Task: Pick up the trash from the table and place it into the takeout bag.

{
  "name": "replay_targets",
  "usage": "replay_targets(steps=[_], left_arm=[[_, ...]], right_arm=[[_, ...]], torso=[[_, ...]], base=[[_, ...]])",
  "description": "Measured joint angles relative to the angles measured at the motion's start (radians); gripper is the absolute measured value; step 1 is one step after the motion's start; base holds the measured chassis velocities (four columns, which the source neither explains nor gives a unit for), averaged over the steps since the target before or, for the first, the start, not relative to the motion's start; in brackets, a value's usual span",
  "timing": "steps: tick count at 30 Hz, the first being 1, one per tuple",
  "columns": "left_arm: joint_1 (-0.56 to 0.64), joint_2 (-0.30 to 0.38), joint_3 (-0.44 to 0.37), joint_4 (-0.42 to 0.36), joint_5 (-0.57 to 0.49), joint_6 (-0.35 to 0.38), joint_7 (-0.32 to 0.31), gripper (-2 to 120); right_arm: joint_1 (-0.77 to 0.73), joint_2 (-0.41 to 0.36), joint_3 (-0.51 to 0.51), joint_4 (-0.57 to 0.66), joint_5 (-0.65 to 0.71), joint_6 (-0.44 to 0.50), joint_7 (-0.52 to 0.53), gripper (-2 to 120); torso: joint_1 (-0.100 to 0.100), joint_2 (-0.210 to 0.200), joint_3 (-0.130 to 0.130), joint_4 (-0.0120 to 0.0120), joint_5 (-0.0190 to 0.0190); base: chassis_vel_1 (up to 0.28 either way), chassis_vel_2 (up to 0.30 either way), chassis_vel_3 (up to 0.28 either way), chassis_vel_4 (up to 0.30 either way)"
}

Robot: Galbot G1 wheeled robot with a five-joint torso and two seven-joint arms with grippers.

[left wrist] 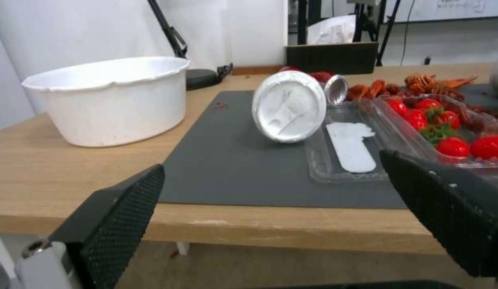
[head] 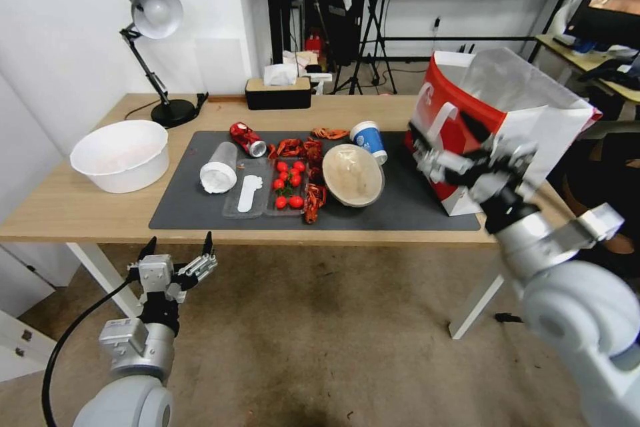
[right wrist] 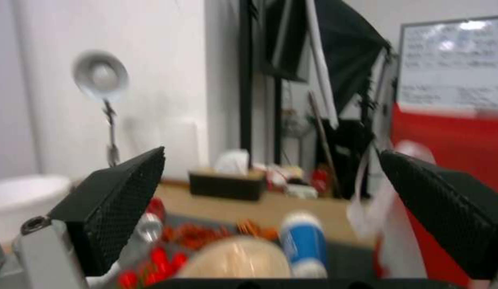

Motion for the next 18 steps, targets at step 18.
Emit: replay_targets(steps=[18], left_arm=[[0.004,0.016,-0.010,0.001,-0.010,-0.008,-0.003,100]], right_arm=[[-0.242,0.163,-0.187,-0.205,-0.353,0.215,0.223,100]], torso=[[0.000,0.000,0.000,-0.0002,0.0001]], base=[[0.000,0.000,0.000,0.000]])
